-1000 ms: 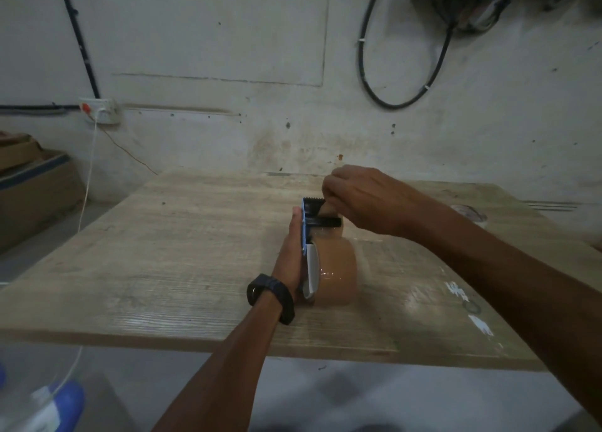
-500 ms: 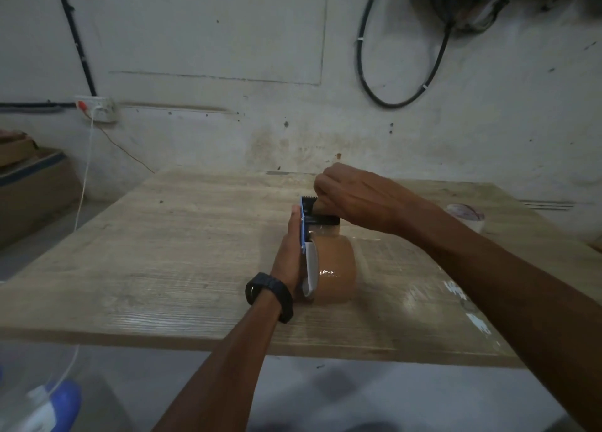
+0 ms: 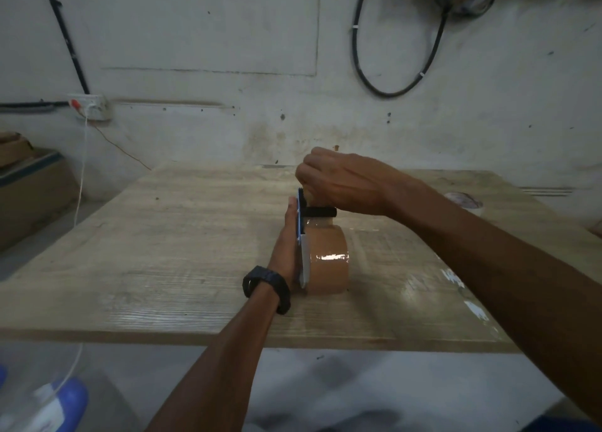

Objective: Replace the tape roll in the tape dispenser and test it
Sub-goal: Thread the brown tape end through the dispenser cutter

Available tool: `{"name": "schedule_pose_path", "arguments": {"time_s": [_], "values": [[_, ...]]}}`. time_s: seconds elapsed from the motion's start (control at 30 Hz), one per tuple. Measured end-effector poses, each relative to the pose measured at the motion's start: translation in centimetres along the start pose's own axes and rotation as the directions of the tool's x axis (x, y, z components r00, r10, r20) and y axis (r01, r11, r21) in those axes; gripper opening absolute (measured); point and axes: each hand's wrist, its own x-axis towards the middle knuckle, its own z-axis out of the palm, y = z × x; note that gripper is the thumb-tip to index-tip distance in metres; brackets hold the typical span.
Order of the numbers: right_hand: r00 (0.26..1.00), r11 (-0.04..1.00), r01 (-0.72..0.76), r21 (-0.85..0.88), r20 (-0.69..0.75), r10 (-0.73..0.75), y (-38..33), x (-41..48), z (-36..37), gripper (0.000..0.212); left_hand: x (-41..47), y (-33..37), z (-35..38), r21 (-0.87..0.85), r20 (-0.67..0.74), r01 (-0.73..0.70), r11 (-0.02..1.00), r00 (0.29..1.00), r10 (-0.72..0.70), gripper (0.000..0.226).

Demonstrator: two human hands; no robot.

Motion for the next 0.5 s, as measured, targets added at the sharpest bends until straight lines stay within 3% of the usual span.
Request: {"name": "schedule_pose_path", "arguments": {"time_s": [0.13, 0.3, 0.5], "values": [[0.999, 1.000, -0.025, 0.016, -0.030, 0.025, 0.3, 0.9, 0.3, 0.012, -0.2, -0.1, -0.2, -0.039, 0.049, 0.063, 0.997, 0.997, -0.061, 0.078], [0.974, 0.949, -0.224, 0.222, 0.015, 0.227, 1.4, 0.3, 0.3, 0.012, -0.2, 0.1, -0.1, -0.042, 0.089, 0.023, 0.999, 0.996, -0.019, 0.073], [0.952, 0.898, -0.302, 0.319, 0.044, 0.305, 1.8, -0.3, 0.3, 0.019, -0.2, -0.1, 0.0, -0.011, 0.077, 0.018, 1.000, 0.997, -0.017, 0.071]]}}
